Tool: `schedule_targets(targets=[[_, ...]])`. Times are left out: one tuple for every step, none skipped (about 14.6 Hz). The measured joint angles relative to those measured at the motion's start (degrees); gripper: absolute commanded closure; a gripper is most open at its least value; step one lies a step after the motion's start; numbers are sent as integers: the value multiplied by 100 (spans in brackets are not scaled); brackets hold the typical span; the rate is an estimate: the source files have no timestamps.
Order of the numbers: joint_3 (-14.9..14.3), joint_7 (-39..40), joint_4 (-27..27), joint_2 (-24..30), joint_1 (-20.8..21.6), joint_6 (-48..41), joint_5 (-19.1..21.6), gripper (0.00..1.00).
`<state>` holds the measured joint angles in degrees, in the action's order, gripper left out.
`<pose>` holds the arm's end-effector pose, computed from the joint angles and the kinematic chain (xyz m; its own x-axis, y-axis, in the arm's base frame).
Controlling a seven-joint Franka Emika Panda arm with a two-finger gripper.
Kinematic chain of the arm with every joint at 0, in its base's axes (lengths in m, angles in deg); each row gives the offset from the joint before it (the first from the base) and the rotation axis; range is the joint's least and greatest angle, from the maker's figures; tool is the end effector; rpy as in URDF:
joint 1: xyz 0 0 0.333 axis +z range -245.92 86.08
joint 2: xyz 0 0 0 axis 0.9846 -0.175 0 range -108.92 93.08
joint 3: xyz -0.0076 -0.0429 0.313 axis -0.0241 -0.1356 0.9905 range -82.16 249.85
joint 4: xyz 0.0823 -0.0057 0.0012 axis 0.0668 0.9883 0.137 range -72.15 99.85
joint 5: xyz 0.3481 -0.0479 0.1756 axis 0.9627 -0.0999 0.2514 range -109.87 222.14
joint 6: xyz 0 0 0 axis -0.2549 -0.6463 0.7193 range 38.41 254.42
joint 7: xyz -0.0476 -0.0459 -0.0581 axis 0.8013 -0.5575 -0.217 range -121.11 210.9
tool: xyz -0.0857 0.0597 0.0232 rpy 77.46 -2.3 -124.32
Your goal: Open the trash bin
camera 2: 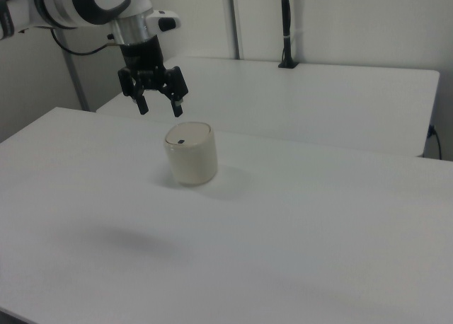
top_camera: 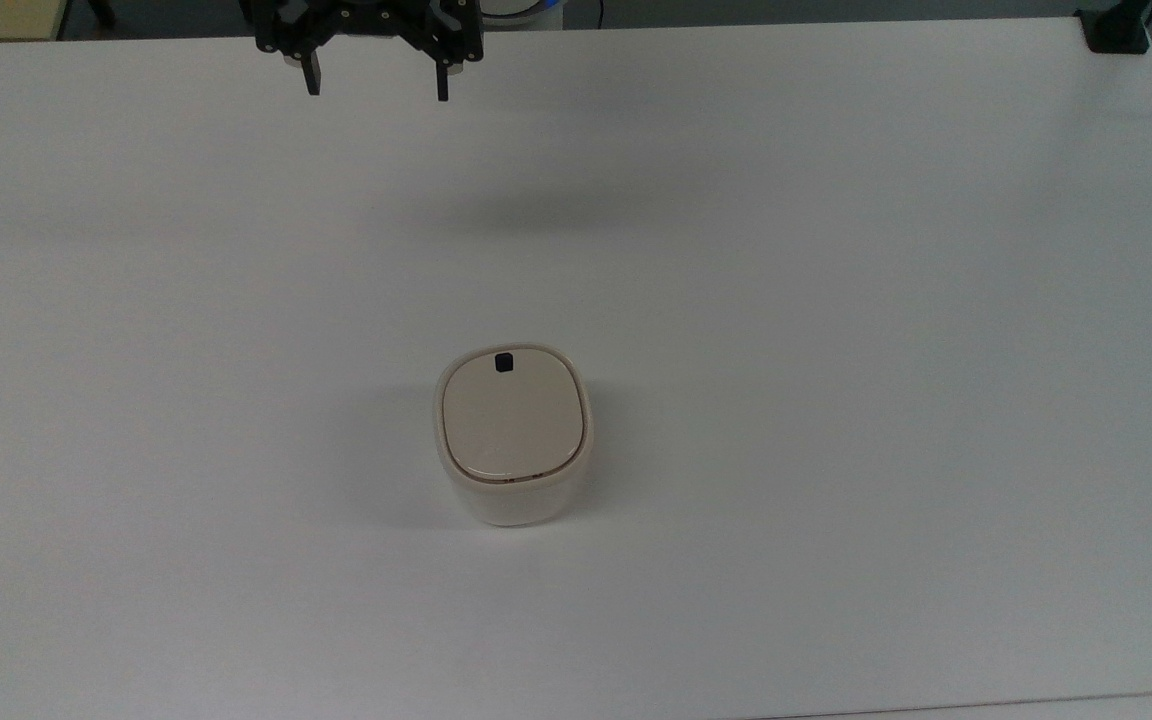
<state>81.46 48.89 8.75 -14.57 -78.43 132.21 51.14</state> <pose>0.5947 -0.0168 0.6048 0.9982 0.0584 0.0150 0.0568 -0.9940 0.0930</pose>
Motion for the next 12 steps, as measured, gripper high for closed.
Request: schedule_targets(targets=[[-1, -2, -10, 2, -3, 0, 0, 0], [-1, -2, -10, 2, -3, 0, 0, 0], [-1, -1, -10, 2, -3, 0, 0, 0], [-1, -1, -10, 2, -3, 0, 0, 0], [-1, -1, -10, 2, -3, 0, 0, 0], [-1, -1, -10, 2, -3, 0, 0, 0], [-1, -1, -10, 2, -3, 0, 0, 0], [-1, -1, -10, 2, -3, 0, 0, 0], [-1, -1, -10, 2, -3, 0, 0, 0], [-1, -1, -10, 2, -3, 0, 0, 0], [-1, -1, -10, 2, -3, 0, 0, 5], [-1, -1, -10, 2, -3, 0, 0, 11]])
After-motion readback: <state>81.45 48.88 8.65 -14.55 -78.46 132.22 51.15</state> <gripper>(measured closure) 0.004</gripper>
